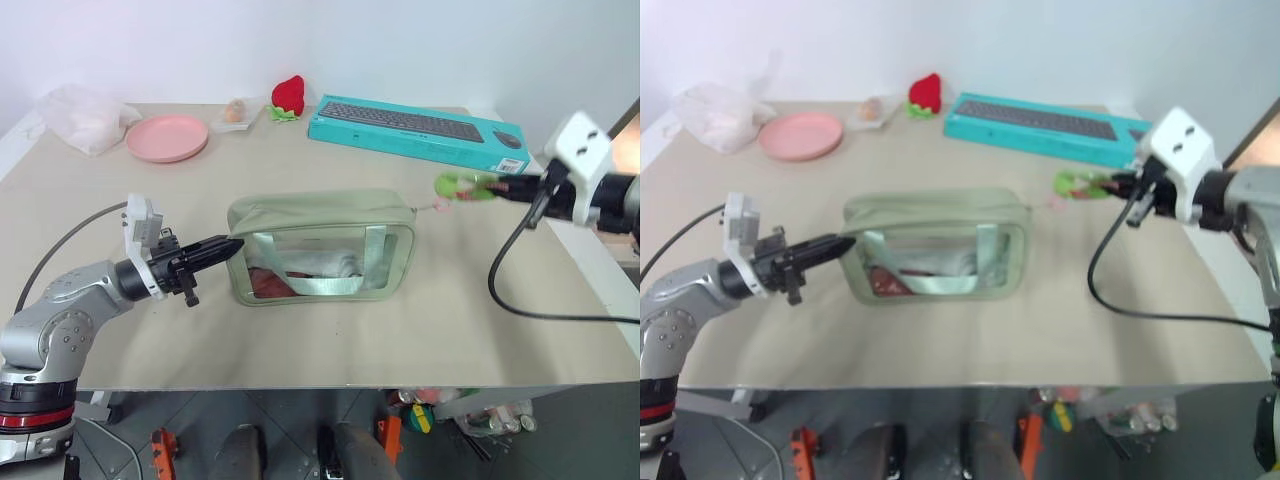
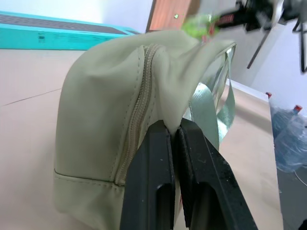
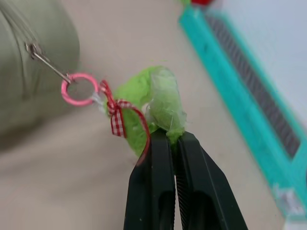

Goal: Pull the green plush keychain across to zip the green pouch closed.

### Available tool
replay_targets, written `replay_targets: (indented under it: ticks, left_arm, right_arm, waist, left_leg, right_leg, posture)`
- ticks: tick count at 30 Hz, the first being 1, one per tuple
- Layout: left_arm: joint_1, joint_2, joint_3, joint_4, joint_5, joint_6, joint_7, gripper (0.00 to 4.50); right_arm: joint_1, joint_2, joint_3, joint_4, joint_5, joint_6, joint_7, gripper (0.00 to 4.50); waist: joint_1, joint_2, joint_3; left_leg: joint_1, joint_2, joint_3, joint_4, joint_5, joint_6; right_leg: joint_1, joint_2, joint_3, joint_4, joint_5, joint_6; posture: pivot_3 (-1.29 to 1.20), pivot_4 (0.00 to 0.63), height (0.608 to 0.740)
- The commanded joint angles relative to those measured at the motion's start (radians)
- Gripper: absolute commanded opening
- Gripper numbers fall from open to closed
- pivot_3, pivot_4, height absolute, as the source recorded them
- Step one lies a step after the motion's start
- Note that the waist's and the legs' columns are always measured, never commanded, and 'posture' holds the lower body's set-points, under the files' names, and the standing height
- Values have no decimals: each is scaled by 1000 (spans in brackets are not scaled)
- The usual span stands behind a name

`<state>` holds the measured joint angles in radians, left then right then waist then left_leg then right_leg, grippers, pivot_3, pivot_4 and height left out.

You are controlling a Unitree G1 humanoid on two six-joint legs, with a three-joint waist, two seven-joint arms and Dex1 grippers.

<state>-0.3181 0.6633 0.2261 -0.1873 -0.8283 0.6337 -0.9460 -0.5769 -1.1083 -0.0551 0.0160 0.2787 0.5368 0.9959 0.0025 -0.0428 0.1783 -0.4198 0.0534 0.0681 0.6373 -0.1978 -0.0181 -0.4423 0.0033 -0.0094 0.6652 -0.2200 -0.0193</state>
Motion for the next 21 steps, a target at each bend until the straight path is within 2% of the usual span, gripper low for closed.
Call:
replay_targets:
  ticks: [1,3,5,9,11,12,13,14,16,17,20,21]
  left_arm:
    - [-14,24,38,12,-10,16,8,0]
    - [-27,21,39,16,-27,40,19,0]
    - [-35,23,40,18,-35,58,25,0]
    - [-40,31,50,18,-42,76,31,0]
    - [-39,34,65,21,-50,85,41,0]
    - [-39,34,68,22,-52,86,43,0]
    - [-35,35,70,19,-50,83,46,0]
    - [-32,36,71,17,-49,83,49,0]
    - [-30,35,74,16,-52,87,55,0]
    - [-32,32,78,23,-38,77,71,584]
    - [-37,32,107,30,-58,89,94,1259]
    - [-37,33,114,27,-56,89,108,1716]
  right_arm:
    - [81,92,85,-161,6,70,-34,9]
    - [102,196,151,-231,20,109,-65,9]
    - [93,250,160,-236,18,125,-80,9]
    - [51,263,130,-199,25,135,-77,9]
    - [27,237,104,-150,9,114,-73,707]
    - [20,229,97,-133,2,104,-69,856]
    - [9,220,88,-115,-4,96,-69,1324]
    - [-7,214,77,-94,-4,96,-70,1527]
    - [-29,205,63,-66,0,96,-69,2236]
    - [-36,194,47,-55,3,83,-63,2671]
    - [-70,185,-31,-22,45,103,-64,3529]
    - [-69,180,-63,-28,73,117,-50,3939]
  waist:
    - [-5,0,0]
    - [-17,-2,-1]
    - [-21,2,1]
    - [-22,4,2]
    - [-23,4,2]
    - [-22,4,2]
    - [-22,4,2]
    - [-22,4,2]
    - [-23,4,2]
    - [-24,4,2]
    - [-24,4,2]
    - [-23,4,2]
  left_leg:
    - [1,1,0,0,0,0]
    - [3,5,0,0,0,0]
    - [3,7,-2,0,1,-2]
    - [3,5,-1,1,2,-3]
    - [3,4,0,1,2,-3]
    - [2,4,0,1,2,-3]
    - [2,3,0,1,2,-3]
    - [2,3,0,1,2,-2]
    - [1,3,0,1,2,-2]
    - [1,3,1,1,2,-2]
    - [1,4,0,0,2,-2]
    - [1,5,0,0,2,-2]
  right_leg:
    - [0,1,0,0,0,0]
    - [1,4,1,0,1,-1]
    - [1,7,0,1,2,-1]
    - [2,9,1,1,3,-2]
    - [1,9,2,1,3,-1]
    - [1,8,2,1,3,-1]
    - [1,8,2,1,3,-1]
    - [1,8,2,1,3,-1]
    - [1,8,3,1,3,-1]
    - [0,9,4,1,3,-2]
    - [0,9,3,1,3,-2]
    - [0,9,3,1,3,-2]
  posture:
    - [0,150,740]
    - [0,150,740]
    - [0,150,740]
    - [0,150,740]
    - [0,150,740]
    - [0,150,740]
    - [0,150,740]
    - [0,150,740]
    - [0,150,740]
    - [0,150,740]
    - [0,150,740]
    - [0,150,740]
